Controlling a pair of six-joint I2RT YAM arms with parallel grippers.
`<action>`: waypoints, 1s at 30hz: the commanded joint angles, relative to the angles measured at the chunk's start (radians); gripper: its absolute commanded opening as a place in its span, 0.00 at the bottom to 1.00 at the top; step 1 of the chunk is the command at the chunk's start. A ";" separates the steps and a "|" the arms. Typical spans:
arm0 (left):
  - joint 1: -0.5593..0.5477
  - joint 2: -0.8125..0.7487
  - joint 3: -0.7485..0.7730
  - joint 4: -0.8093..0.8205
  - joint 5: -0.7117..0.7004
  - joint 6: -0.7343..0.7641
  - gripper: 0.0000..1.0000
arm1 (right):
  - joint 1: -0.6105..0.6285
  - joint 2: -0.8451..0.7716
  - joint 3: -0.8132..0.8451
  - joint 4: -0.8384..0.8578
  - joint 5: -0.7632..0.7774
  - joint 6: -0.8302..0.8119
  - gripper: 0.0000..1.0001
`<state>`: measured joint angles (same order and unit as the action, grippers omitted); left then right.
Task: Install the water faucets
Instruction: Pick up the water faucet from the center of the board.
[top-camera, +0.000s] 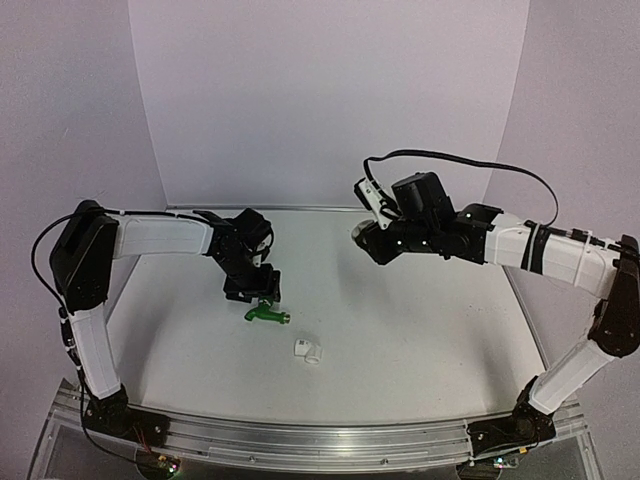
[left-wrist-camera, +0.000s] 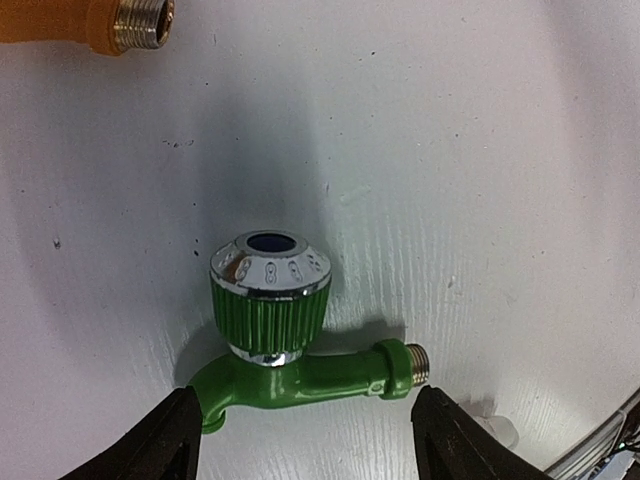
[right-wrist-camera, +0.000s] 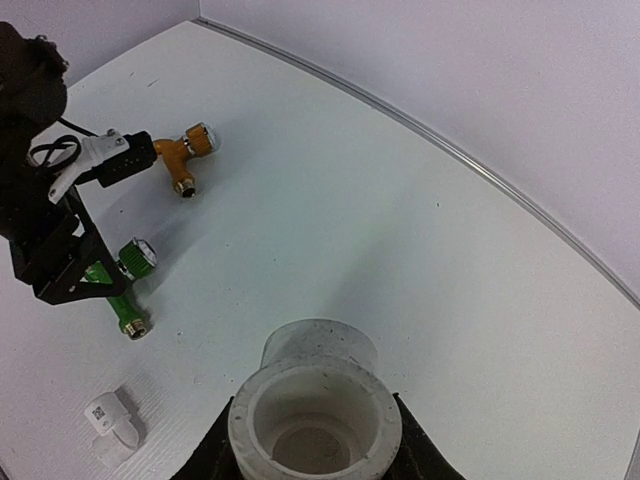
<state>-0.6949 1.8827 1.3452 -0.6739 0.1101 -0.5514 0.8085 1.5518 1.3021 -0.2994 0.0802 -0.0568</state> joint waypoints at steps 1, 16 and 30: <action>0.001 0.072 0.062 -0.026 -0.017 -0.007 0.75 | 0.006 -0.034 -0.013 0.042 -0.046 -0.010 0.00; 0.004 0.190 0.068 -0.024 -0.147 0.000 0.54 | 0.005 -0.024 -0.014 0.040 -0.052 -0.074 0.00; 0.015 0.024 0.109 0.139 0.032 0.138 0.00 | 0.005 -0.088 0.010 -0.091 -0.231 -0.345 0.00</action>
<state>-0.6887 2.0259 1.4052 -0.6525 0.0058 -0.4960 0.8085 1.5353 1.2804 -0.3385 -0.0740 -0.2522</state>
